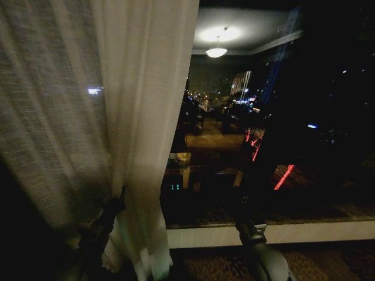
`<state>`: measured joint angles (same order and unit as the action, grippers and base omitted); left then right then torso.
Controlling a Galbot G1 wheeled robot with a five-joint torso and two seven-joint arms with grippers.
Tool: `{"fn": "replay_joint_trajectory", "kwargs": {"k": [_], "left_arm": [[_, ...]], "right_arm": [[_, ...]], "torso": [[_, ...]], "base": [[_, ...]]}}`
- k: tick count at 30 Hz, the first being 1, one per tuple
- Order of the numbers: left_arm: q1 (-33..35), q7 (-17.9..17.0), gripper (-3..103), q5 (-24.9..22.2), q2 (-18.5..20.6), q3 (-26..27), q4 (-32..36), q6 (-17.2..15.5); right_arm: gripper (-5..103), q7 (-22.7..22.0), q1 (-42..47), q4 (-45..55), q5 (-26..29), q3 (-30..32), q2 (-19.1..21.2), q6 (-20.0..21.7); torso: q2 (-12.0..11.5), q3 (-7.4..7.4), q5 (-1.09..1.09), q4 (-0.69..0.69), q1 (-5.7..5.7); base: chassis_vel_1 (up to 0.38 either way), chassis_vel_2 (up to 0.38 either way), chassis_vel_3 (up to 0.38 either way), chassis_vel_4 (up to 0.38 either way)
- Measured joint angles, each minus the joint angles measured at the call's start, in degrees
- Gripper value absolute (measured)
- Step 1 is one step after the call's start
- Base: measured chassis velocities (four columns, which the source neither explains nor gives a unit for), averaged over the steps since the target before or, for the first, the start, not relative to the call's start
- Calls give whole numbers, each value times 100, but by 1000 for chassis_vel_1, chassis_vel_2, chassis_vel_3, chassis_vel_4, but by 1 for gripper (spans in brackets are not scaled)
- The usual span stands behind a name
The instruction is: Open the curtains by pulling them apart, changing their state from closed to fully open.
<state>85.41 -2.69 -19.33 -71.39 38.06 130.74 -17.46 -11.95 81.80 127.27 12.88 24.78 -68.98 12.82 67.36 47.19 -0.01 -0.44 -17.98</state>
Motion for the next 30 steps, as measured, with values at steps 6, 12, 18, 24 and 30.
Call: {"fn": "replay_joint_trajectory", "kwargs": {"k": [6,12,18,24,30], "left_arm": [[15,5,0,-3,16,51,6,1],[-117,-438,0,-5,-21,383,-169,75],[-322,-1174,0,-121,-12,1166,-481,-20],[-458,-2073,0,-352,122,2199,-1096,-131],[-539,-2891,0,-429,385,2935,-1807,-212]], "right_arm": [[100,2,-11,0,4,-7,9,0],[100,30,-60,-16,-3,-82,-12,0],[100,41,-84,-52,-7,-97,-19,0],[100,70,-114,-110,-24,-165,-54,-2],[100,82,-158,-175,-62,-283,-121,-9]], "torso": [[0,0,4,-1,0],[0,0,-2,0,0],[0,0,2,-1,0],[0,0,2,0,-1],[0,0,-1,3,0]], "base": [[-24,-27,44,35],[0,0,0,0],[0,0,0,0],[0,0,0,0],[0,0,0,0]]}}
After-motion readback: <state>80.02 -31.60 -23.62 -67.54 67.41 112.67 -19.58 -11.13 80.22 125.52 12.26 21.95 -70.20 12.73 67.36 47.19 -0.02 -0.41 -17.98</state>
